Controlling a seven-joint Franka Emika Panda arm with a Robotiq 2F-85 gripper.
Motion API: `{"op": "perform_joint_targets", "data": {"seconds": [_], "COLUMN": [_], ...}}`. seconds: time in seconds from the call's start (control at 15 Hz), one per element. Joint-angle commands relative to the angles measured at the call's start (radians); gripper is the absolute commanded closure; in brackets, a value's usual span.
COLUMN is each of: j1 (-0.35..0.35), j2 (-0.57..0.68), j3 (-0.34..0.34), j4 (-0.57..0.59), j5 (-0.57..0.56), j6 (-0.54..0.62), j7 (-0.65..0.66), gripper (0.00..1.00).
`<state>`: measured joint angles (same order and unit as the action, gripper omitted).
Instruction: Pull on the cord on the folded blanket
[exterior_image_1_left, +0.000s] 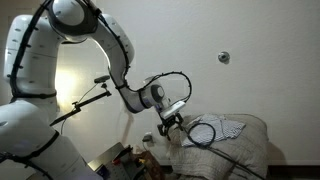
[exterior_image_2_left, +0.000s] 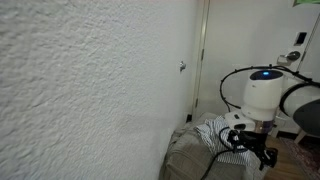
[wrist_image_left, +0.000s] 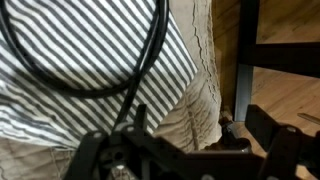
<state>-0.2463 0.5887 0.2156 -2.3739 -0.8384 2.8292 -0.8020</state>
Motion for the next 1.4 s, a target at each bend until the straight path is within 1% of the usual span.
{"op": "perform_joint_targets", "data": {"seconds": [0.0, 0.07, 0.2, 0.27, 0.33, 0.47, 0.6, 0.67, 0.8, 0.87, 1.0, 1.07, 1.13, 1.2, 1.33], "j1": [0.057, 0.072, 0.114, 0.138, 0.147, 0.165, 0.16, 0.16, 0.157, 0.156, 0.157, 0.158, 0.157, 0.16, 0.16], "j2": [-0.037, -0.041, -0.063, -0.074, -0.082, -0.096, -0.102, -0.101, -0.089, -0.085, -0.083, -0.084, -0.085, -0.083, -0.079], "j3": [-0.013, -0.022, -0.061, -0.092, -0.107, -0.142, -0.159, -0.167, -0.179, -0.184, -0.192, -0.196, -0.199, -0.202, -0.202], "j4": [-0.003, -0.003, 0.001, 0.005, 0.004, 0.004, 0.009, 0.011, 0.018, 0.02, 0.02, 0.02, 0.019, 0.021, 0.024], "j5": [0.099, 0.119, 0.135, 0.135, 0.14, 0.141, 0.146, 0.148, 0.149, 0.149, 0.147, 0.145, 0.144, 0.141, 0.14], "j6": [-0.059, -0.065, -0.098, -0.114, -0.126, -0.145, -0.154, -0.157, -0.16, -0.163, -0.166, -0.169, -0.169, -0.173, -0.175], "j7": [-0.071, -0.079, -0.051, -0.025, -0.025, -0.02, -0.037, -0.039, -0.04, -0.042, -0.039, -0.038, -0.037, -0.035, -0.038], "gripper": [0.0, 0.0, 0.0, 0.0, 0.0, 0.2, 0.19, 0.14, 0.11, 0.15, 0.27, 0.46, 0.53, 0.62, 0.76]}}
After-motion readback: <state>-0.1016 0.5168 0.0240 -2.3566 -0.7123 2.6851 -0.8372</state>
